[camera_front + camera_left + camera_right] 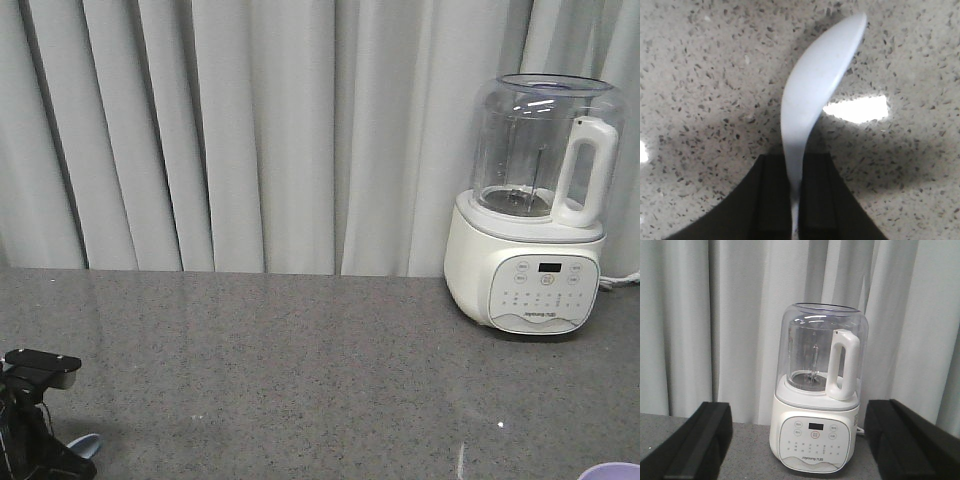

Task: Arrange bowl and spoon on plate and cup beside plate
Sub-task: 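Close the left gripper on the spoon handle and lift it, then grip the lavender bowl rim with the right gripper and lift it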

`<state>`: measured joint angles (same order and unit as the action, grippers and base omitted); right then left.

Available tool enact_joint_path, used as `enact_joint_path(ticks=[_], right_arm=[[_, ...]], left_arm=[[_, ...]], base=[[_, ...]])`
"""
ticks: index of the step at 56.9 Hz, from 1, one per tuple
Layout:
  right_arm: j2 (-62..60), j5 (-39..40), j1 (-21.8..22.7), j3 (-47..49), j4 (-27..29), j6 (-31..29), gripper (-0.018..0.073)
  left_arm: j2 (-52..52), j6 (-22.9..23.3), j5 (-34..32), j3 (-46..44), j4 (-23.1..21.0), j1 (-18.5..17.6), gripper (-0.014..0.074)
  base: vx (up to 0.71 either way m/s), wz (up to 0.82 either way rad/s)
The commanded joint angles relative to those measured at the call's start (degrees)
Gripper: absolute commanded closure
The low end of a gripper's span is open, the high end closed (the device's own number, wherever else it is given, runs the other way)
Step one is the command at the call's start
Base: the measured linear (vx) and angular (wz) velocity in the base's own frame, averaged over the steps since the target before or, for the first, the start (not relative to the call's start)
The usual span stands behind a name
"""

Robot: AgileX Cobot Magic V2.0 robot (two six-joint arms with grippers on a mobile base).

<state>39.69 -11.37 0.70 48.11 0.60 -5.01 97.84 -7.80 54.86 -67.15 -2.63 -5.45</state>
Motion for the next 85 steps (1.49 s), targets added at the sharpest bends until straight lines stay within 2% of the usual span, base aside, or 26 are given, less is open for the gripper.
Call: enact_joint_path(ticks=[1,6,13,21,29,39,54,78,82,85], right_arm=[[0.26,3.08,0.03,1.86,-0.6,-0.6,-0.0025],[0.38,-1.4,0.03,2.35,-0.6,-0.54,-0.0025],[2.3,-12.59,1.1,4.85,-0.6,0.25,-0.0025],[8.35,-29.87,5.31,8.19,-3.48,7.11,-0.002],[15.58,-39.54,10.78,8.62,-7.32,9.89,0.0013],[20.52,-39.43,13.21,8.62,-8.4,9.64,0.0046],[28.05,-39.65,13.38,8.62,-7.7,7.83,0.0047],[40.39,-38.21,13.38,8.62,-2.84,0.09,0.005],[41.73,-37.86,13.38,8.62,-2.32,-0.65,0.0073],[42.42,-37.62,13.38,8.62,-2.06,-0.74,0.0128]], left_arm=[[-3.36,0.41,-0.12,-0.77,-2.32,-0.06,0.0604],[-7.44,-0.08,-2.04,-0.77,-5.33,-0.06,0.0603],[-15.06,-3.98,-5.0,-0.77,-9.41,-0.06,0.0601],[-23.08,-5.21,-8.79,-0.77,-12.03,-0.06,0.06],[-28.15,-5.21,-9.73,-0.77,-11.92,-0.06,0.06],[-30.34,-5.21,-8.62,-0.77,-11.92,-0.06,0.0599],[-30.28,-5.21,-8.01,-0.77,-12.1,-0.06,0.0599],[-30.28,-5.21,-7.95,-0.77,-11.98,-0.06,0.0599],[-30.28,-5.21,-8.01,-0.77,-11.98,-0.06,0.0599],[-30.28,-5.21,-8.01,-0.77,-11.98,-0.06,0.0599]], base=[[0.0,0.0],[0.0,0.0],[0.0,0.0],[0.0,0.0],[0.0,0.0],[0.0,0.0],[0.0,0.0],[0.0,0.0],[0.0,0.0],[0.0,0.0]])
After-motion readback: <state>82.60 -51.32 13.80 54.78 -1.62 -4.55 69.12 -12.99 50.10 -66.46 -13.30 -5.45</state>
